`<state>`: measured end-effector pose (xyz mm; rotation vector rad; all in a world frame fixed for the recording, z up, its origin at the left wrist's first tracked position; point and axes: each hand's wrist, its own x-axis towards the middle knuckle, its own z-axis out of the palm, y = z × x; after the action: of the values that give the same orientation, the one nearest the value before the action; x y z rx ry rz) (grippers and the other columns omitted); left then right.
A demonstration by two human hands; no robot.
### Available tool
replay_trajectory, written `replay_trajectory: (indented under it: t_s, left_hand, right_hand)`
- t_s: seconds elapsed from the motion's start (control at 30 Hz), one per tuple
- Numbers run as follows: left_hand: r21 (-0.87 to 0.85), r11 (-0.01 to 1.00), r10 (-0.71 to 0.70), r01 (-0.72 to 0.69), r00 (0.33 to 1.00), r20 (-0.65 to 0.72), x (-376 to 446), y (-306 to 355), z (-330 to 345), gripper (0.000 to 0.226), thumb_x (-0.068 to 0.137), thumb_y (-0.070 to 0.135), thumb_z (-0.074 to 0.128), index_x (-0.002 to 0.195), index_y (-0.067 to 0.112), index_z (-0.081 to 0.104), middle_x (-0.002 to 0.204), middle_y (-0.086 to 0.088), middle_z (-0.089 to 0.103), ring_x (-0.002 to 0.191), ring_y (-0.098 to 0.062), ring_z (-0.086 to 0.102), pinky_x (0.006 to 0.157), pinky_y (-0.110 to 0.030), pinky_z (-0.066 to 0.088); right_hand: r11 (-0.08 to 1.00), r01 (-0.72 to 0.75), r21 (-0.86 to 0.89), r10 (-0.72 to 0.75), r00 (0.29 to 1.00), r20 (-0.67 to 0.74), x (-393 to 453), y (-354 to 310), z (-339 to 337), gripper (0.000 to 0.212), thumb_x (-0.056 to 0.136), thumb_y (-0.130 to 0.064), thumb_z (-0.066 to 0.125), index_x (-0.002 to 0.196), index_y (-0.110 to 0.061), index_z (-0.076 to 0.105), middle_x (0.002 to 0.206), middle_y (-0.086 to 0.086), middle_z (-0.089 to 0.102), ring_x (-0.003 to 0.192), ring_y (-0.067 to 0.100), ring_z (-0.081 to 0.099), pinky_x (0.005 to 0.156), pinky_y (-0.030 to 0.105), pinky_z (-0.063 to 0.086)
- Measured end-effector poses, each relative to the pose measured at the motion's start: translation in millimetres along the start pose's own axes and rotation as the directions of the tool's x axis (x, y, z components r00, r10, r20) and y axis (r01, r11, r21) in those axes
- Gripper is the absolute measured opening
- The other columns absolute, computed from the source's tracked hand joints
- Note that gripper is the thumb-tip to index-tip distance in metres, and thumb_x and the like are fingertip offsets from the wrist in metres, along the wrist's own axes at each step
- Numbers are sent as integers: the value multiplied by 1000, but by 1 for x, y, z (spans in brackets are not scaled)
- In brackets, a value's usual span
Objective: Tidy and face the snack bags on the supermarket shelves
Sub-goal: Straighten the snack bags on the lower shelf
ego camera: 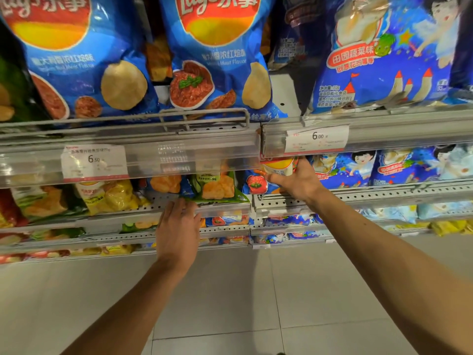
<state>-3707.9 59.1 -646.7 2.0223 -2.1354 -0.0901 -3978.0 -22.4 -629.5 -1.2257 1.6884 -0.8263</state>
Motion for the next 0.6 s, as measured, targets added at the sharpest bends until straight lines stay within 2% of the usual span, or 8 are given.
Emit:
replay_trajectory:
  t_s: [0.1,0.17,0.3,0.43,0.5,0.57,0.6]
  left_hand:
    - [-13,1000,-17,17,1000,-12,0,3,1,18,92,17,66,106,6,68,106,-13,65,103,-31,61,89,-43,53]
    - [-37,999,-29,28,1000,-9,1,4,0,17,91,16,67,104,6,68,103,-13,64,100,-31,60,86,-44,54]
    - [-60,998,-27,29,999,30,3,2,-3,18,90,18,69,104,7,68,105,-13,64,103,-32,59,85,-44,54]
    - [-90,995,-27,33,998,64,3,-1,-5,25,89,20,69,111,8,66,114,-13,64,112,-30,58,95,-43,52]
    - [-117,992,-33,40,998,62,3,-3,-5,26,88,18,70,112,7,66,115,-14,64,112,-30,58,96,-42,51]
    - [-172,984,-40,49,998,53,3,-4,-5,29,88,16,70,114,6,65,115,-15,64,111,-31,58,95,-42,50]
    - [-209,976,-51,62,997,55,3,-6,-5,30,88,15,70,116,5,64,115,-15,64,111,-31,58,95,-42,50]
  right_hand:
    - [1000,-8,-15,7,1000,-18,-2,3,2,70,77,-28,88,135,-15,51,120,2,70,113,22,65,105,40,51]
    - [1000,0,-11,0,1000,-28,-5,5,2,74,76,-31,89,137,-17,49,120,-1,68,114,19,63,105,37,50]
    - [1000,4,-25,-6,997,-80,-17,7,4,73,72,-41,90,130,-18,52,106,-12,64,100,10,62,91,26,51]
    - [997,80,-17,-81,981,-177,-38,8,10,57,72,-31,91,116,-26,55,103,-14,66,90,-1,64,83,18,52]
    - [994,109,5,-105,965,-239,-52,10,15,54,73,-26,91,116,-27,57,102,-15,67,91,-4,65,83,14,52]
    - [991,134,-18,-132,929,-346,-68,12,22,50,76,-20,88,115,-29,58,99,-19,64,92,-8,63,82,7,47]
    - [990,134,-36,-137,908,-395,-76,13,27,48,77,-19,87,114,-29,58,99,-17,63,94,-5,62,84,9,47]
